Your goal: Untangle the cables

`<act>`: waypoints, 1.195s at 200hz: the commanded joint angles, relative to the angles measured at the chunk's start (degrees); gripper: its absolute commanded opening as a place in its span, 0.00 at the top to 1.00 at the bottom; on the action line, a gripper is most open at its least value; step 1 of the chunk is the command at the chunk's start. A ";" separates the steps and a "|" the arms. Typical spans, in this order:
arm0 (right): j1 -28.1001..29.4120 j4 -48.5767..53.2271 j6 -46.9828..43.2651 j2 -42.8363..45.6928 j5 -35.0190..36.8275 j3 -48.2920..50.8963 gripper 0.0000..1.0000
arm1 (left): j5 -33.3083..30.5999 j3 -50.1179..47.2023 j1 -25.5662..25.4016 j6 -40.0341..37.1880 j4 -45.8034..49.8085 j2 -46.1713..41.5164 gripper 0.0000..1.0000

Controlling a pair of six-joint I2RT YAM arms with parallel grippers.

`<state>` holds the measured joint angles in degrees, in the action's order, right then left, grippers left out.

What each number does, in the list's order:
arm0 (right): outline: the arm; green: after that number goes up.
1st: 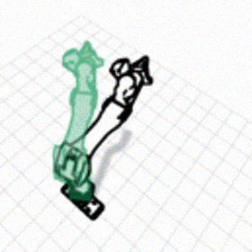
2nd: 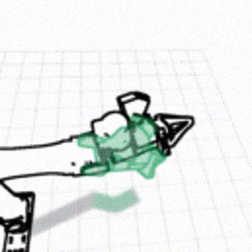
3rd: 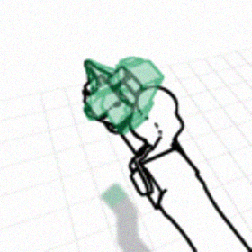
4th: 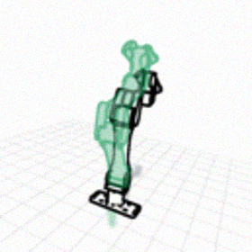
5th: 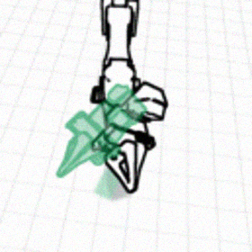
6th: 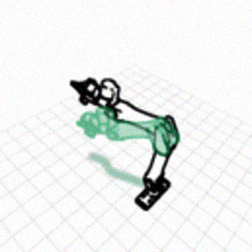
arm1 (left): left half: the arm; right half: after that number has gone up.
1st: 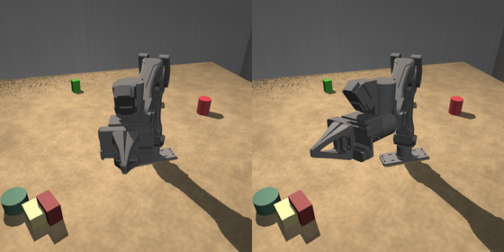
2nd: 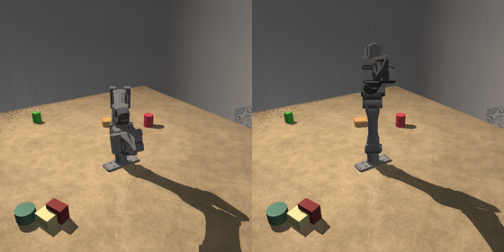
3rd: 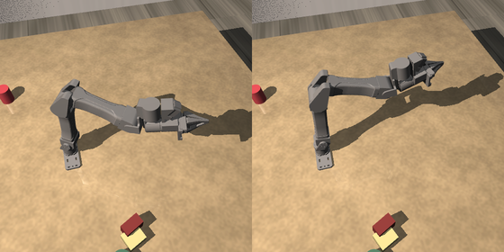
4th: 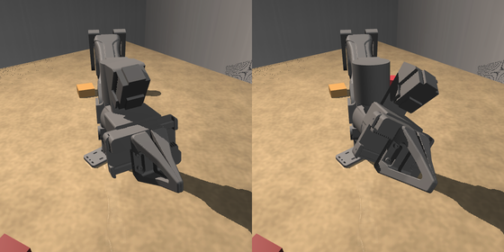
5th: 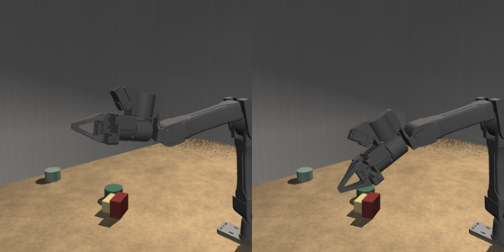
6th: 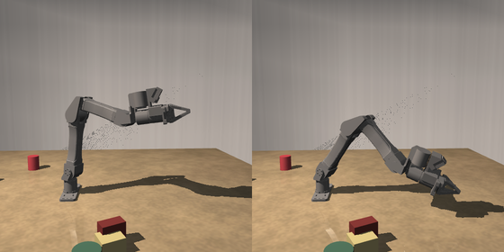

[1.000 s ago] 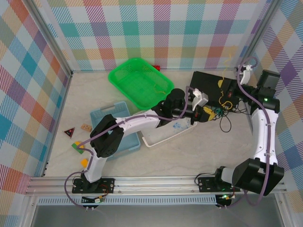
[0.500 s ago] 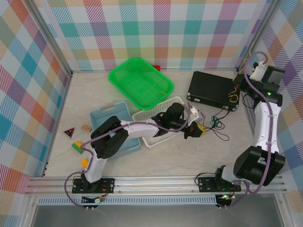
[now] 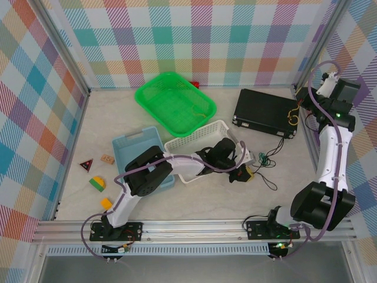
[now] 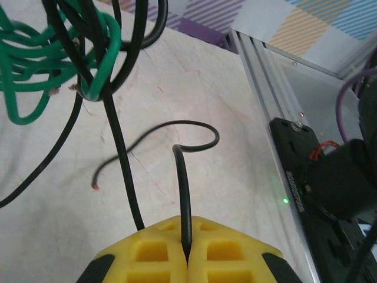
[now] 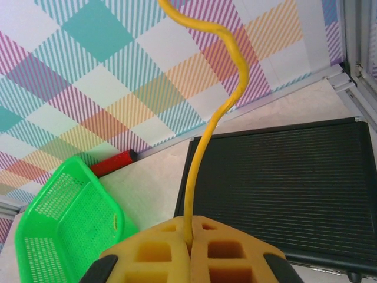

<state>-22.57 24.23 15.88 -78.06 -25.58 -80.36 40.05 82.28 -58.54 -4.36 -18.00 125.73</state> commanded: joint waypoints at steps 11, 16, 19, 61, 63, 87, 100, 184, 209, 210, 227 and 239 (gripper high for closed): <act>-0.37 -4.97 -0.53 6.10 -7.31 3.96 1.00 | -5.19 3.30 -0.39 -0.12 -0.55 -0.07 0.81; -0.37 -5.04 -0.69 6.87 -8.48 4.68 1.00 | -4.95 3.17 -0.30 0.27 -1.38 -0.47 0.72; -0.37 -5.10 -0.74 7.33 -9.08 5.22 1.00 | -4.42 2.94 -0.26 0.67 -2.43 -0.71 0.67; -0.37 -3.29 -0.76 12.36 -13.85 9.17 1.00 | -2.56 -4.89 1.09 5.98 -17.27 -8.07 0.23; -0.37 -3.04 -0.76 12.51 -13.98 9.12 1.00 | -2.53 -4.90 1.18 5.91 -17.27 -8.43 0.22; -0.37 -1.10 -0.43 15.28 -15.01 9.89 1.00 | -4.15 -2.75 1.90 4.65 -16.01 -10.35 0.17; -0.37 -0.94 0.21 16.80 -15.10 10.49 1.00 | -5.13 1.07 1.90 4.40 -15.06 -9.49 0.16; 0.24 -1.14 6.92 21.62 -18.77 14.24 1.00 | -8.68 11.63 0.39 10.40 -26.37 -2.39 0.11; 0.24 -1.20 7.12 21.98 -19.82 14.59 1.00 | -7.10 13.81 -0.42 10.78 -27.24 -0.40 0.11; 0.24 -1.20 7.14 21.98 -19.84 14.56 1.00 | -7.10 13.88 -0.42 10.78 -27.25 -0.31 0.11; 0.25 -1.44 7.55 22.05 -20.59 14.66 1.00 | -7.25 15.79 -0.61 10.69 -27.26 1.25 0.12; 0.25 -1.85 7.98 22.14 -20.92 14.78 1.00 | -7.15 17.49 -0.61 10.69 -26.88 2.49 0.12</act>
<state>-22.48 23.75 22.33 -57.04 -43.83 -66.06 31.00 95.57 -58.48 5.72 -41.17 126.37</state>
